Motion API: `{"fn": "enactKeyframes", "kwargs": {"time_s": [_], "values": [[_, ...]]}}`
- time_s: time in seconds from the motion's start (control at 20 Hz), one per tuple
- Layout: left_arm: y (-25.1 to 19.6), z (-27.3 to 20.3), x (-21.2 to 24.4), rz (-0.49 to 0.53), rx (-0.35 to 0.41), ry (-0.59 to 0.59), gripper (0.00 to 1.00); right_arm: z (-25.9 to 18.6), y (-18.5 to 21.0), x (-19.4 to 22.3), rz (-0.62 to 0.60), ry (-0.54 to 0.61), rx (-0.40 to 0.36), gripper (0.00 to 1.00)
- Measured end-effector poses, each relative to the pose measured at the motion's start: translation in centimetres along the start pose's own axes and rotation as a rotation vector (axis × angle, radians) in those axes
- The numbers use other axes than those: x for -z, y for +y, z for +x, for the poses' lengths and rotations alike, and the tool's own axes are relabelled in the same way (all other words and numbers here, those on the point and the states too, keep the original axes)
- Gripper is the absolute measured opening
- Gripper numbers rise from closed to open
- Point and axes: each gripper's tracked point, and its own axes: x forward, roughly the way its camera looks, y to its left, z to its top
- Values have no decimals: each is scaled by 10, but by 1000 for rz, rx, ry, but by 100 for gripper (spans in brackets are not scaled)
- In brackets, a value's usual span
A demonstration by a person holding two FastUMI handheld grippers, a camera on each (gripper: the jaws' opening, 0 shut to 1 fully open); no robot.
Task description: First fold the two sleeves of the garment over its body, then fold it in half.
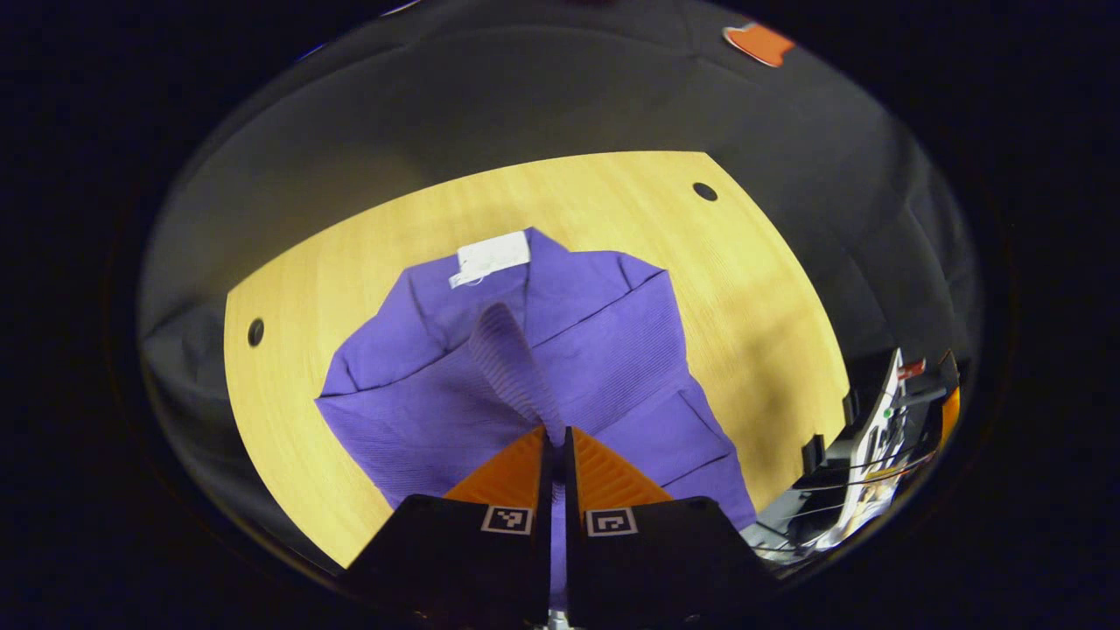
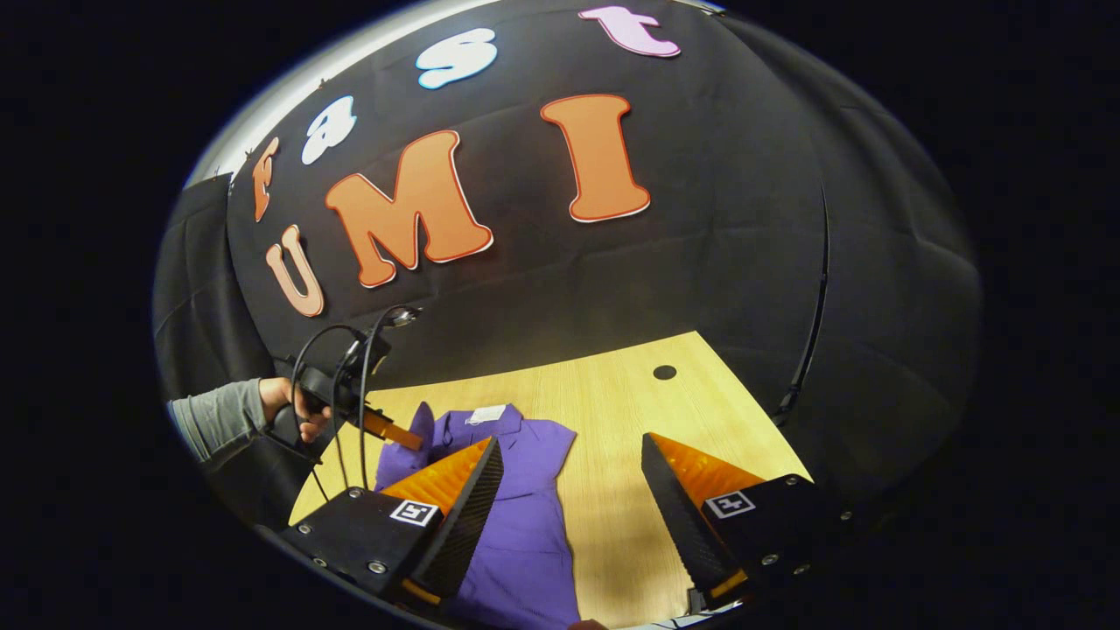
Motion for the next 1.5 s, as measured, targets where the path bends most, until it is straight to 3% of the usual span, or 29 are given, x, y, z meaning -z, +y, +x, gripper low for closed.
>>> {"fn": "enactKeyframes", "kwargs": {"time_s": [0.25, 0.5, 0.65, 0.75, 0.85, 0.9, 1.2, 1.5], "values": [[-48, 34, -22, 27, 11, 2, 10, -4, -20, 4, 6, 12, 21, 95], [-96, 35, -40, 30, 124, -90, 19, -5, -33, 4, 19, 15, 35, 95], [-103, 17, -44, 23, 159, -175, 31, -3, -31, 3, 14, 11, 27, 95], [-97, -2, -45, 27, 160, -255, 46, 0, -23, 4, 4, 11, 16, 95], [-82, -27, -41, 33, 114, -330, 82, 5, -16, 6, -10, 11, 7, 95], [-72, -40, -39, 36, 80, -373, 86, 8, -10, 8, -17, 11, 1, 95], [-28, -121, -5, -18, -72, -645, 95, 15, 29, 2, -78, -52, -34, 95], [23, -183, 44, -109, -273, -889, 97, 15, 64, -5, -131, -149, -65, 95]]}}
